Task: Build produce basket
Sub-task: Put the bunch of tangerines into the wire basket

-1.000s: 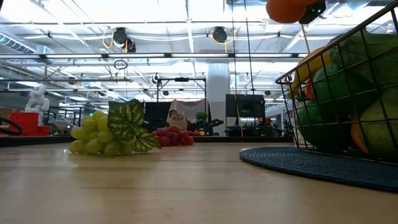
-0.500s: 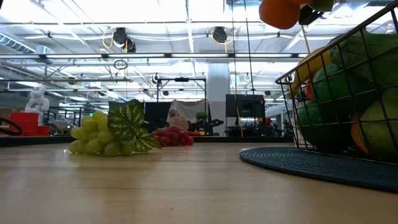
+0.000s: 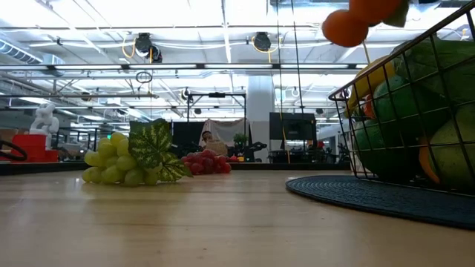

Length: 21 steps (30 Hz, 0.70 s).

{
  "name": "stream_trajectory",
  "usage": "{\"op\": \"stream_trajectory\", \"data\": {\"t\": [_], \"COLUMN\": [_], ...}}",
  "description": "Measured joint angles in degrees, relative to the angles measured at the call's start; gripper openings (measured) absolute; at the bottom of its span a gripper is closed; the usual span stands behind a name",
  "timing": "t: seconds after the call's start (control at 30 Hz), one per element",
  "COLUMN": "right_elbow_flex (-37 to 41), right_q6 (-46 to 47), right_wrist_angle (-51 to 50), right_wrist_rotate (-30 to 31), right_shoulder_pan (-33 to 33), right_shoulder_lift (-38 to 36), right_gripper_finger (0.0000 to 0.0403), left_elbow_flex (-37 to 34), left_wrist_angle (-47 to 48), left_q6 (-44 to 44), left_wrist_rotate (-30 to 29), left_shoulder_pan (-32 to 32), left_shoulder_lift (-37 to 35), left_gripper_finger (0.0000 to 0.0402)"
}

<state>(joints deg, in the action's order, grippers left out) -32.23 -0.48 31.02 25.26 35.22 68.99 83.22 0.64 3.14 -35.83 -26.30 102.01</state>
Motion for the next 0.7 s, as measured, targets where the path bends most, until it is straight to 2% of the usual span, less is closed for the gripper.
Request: {"op": "stream_trajectory", "data": {"t": [0.13, 0.33, 0.7], "right_elbow_flex": [0.0, 0.0, 0.0], "right_q6": [-6.3, -17.0, -34.3], "right_wrist_angle": [-3.3, -3.0, -3.1], "right_wrist_rotate": [0.1, 0.1, 0.4], "right_shoulder_pan": [0.0, 0.0, 0.0], "right_shoulder_lift": [-2.5, -4.4, -5.0], "right_gripper_finger": [0.0015, 0.0015, 0.0014], "left_elbow_flex": [0.0, 0.0, 0.0], "left_wrist_angle": [5.2, 8.9, 9.9], "left_q6": [-4.0, -8.3, -11.2], "left_wrist_rotate": [-0.7, -0.7, -0.1], "left_shoulder_pan": [0.6, 2.0, 2.3], "left_shoulder_lift": [-0.3, -0.3, -0.3], "left_gripper_finger": [0.025, 0.025, 0.025]}}
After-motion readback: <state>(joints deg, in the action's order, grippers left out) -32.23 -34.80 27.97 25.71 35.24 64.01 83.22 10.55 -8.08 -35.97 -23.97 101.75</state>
